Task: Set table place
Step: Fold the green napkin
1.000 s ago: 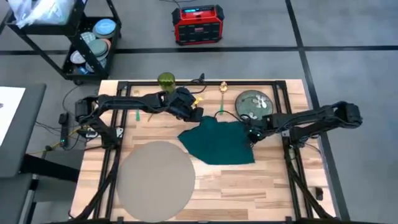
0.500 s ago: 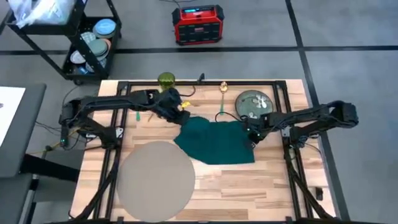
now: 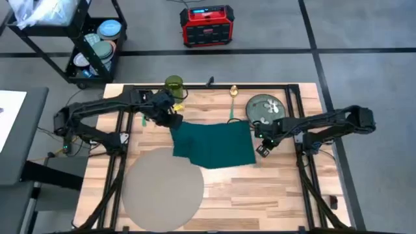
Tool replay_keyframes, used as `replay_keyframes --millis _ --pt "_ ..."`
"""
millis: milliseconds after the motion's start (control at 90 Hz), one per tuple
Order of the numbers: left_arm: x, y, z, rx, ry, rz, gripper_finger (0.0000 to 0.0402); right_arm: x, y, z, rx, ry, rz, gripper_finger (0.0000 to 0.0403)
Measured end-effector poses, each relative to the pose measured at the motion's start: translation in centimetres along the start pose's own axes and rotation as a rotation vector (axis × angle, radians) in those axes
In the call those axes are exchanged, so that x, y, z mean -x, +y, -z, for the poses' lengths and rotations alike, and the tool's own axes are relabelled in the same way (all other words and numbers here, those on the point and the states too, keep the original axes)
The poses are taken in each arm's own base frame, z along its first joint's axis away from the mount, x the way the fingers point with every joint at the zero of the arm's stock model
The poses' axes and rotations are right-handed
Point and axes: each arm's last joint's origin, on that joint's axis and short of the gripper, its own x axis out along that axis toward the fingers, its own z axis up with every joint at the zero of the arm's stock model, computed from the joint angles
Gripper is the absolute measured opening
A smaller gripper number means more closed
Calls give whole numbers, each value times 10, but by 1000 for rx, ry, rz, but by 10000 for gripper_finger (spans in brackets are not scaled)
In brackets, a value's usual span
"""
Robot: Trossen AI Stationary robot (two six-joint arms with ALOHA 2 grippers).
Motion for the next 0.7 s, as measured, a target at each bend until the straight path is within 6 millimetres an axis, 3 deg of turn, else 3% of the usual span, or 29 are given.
replay_keyframes --millis 189,311,700 --pt "3 18 5 -2 108 -121 0 0 0 0 8 1 1 0" --pt "4 23 -2 29 91 -116 0 0 0 0 26 1 6 0" --pt "-9 -4 -42 160 -130 196 0 0 -9 -3 47 17 13 0"
